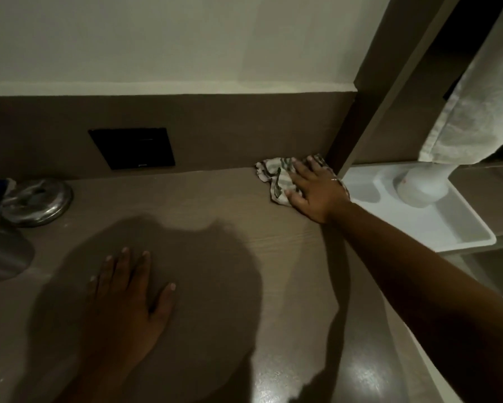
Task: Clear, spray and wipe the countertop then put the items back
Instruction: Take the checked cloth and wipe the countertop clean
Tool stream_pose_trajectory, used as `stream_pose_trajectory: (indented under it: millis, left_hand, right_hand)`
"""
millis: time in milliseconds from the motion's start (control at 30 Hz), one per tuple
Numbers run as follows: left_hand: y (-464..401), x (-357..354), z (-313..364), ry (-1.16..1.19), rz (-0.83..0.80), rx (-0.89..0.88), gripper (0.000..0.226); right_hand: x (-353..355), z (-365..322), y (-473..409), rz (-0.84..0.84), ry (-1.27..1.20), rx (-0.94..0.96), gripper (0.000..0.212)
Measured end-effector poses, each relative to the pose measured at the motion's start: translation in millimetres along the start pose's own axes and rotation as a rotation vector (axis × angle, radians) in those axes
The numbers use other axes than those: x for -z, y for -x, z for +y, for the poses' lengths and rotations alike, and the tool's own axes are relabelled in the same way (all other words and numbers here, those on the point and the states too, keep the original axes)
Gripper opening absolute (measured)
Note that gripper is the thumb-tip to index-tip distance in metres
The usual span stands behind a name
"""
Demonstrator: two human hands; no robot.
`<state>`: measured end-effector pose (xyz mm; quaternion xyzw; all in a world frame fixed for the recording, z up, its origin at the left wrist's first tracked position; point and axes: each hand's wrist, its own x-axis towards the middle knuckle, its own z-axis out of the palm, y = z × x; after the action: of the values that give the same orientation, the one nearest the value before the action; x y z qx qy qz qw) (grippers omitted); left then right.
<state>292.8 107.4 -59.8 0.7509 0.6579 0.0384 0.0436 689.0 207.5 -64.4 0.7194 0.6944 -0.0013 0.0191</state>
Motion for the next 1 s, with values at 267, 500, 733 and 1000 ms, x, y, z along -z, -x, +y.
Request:
stream_pose_trajectory:
  millis: [267,500,733,1000]
  left_hand:
    - [-1.1,-0.3,0.6,-0.017,-0.018,0.015,0.081]
    - [-0.8,-2.2,2.3,-0.03,-0.012,0.017,0.078]
    - [-5.1,-9.5,-7.2,-0.139,-0.055,0.004,0.082]
    - [1.8,2.4,-1.3,-0.088,-0.008,-0.02,0.082]
  right_hand:
    - [-8.0,-54.9,-7.8,-0.012,-0.204,-0.465,0.074]
    - [4.8,-224.0,-37.9,-0.131,-0.34,-0.312,0.084]
    - [4.7,-211.7,-23.6,-0.135,-0.28,0.152,0.07]
    - [-0.7,-50.1,32.4,-0.088,-0.221,-0.477,0.077]
